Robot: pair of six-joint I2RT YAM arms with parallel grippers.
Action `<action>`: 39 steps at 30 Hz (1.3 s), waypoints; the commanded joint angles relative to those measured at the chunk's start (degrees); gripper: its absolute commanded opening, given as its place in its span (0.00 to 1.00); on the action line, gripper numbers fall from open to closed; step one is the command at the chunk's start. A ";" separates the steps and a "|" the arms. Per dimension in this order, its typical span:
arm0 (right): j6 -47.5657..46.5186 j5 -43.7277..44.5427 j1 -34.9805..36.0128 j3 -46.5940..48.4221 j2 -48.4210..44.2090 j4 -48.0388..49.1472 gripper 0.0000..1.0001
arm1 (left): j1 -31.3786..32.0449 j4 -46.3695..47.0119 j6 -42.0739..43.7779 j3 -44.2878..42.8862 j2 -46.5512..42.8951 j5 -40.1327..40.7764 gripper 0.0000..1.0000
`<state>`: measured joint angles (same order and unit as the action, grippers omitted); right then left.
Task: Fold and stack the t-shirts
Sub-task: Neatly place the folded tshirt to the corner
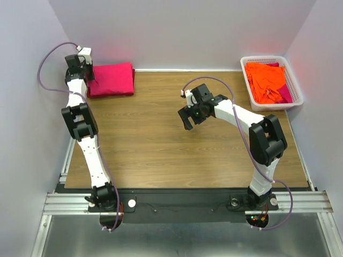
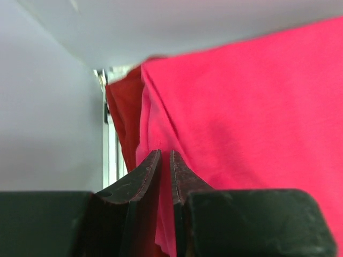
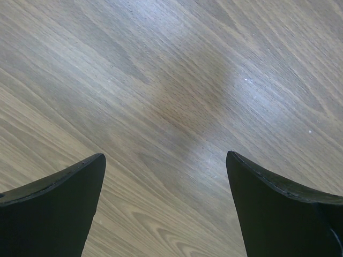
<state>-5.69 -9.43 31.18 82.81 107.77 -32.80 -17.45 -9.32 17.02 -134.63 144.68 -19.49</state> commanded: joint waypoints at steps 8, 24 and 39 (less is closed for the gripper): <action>-0.02 2.57 0.02 2.01 -0.01 0.19 1.00 | -1.97 -0.08 0.91 -2.13 3.42 9.99 0.25; -1.51 8.73 -3.40 2.10 -11.69 0.19 1.00 | -2.68 -4.29 3.46 -1.96 -18.27 12.81 0.94; 3.32 1.00 -13.95 -1.32 -24.09 0.19 1.00 | 12.16 -15.20 4.87 20.26 -44.21 10.78 0.99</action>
<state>-5.02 -4.78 18.87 82.50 87.22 -33.43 -11.66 -20.05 21.56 -121.38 105.69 -7.07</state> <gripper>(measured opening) 0.999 0.986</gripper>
